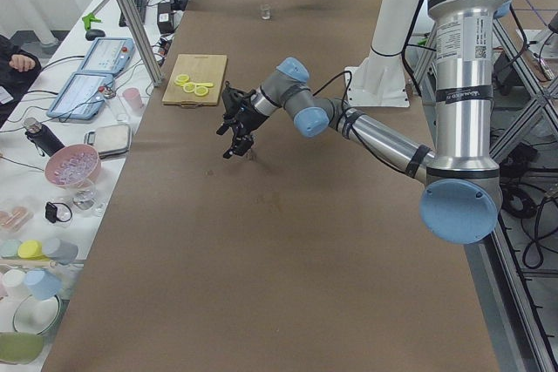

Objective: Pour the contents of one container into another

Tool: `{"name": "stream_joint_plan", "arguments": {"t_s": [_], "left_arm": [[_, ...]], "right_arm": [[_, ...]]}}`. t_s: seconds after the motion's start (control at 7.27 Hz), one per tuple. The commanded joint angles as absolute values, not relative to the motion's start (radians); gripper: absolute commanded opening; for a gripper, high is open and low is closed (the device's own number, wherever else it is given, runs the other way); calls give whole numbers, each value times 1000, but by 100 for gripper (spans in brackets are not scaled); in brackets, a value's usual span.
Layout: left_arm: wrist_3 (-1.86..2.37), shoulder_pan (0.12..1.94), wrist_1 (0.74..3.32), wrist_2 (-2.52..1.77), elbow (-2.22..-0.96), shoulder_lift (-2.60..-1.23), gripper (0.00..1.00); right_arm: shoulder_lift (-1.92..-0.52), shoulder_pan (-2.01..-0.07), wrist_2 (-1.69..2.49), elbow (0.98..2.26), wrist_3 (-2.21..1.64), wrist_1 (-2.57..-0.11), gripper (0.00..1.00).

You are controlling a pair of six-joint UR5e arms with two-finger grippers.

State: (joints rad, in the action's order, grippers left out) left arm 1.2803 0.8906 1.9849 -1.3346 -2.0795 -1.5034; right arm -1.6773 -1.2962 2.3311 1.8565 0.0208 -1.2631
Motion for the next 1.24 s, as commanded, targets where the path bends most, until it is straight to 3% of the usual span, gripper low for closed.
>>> {"name": "stream_joint_plan", "arguments": {"t_s": [0.0, 0.14, 0.41, 1.1], "left_arm": [[1315, 850, 1988, -1258, -2077, -1538, 98], [1354, 832, 1990, -1193, -2074, -1546, 98], [1438, 718, 1990, -998, -2046, -1564, 98], [1489, 525, 1987, -634, -1915, -1638, 97]], "right_arm": [[-1704, -1279, 2338, 1774, -24, -1053, 100], [-1739, -1254, 2332, 1767, -102, -958, 100], [-1718, -1235, 2327, 1634, -129, -776, 100], [-1677, -1162, 2280, 1605, -236, -628, 100]]}}
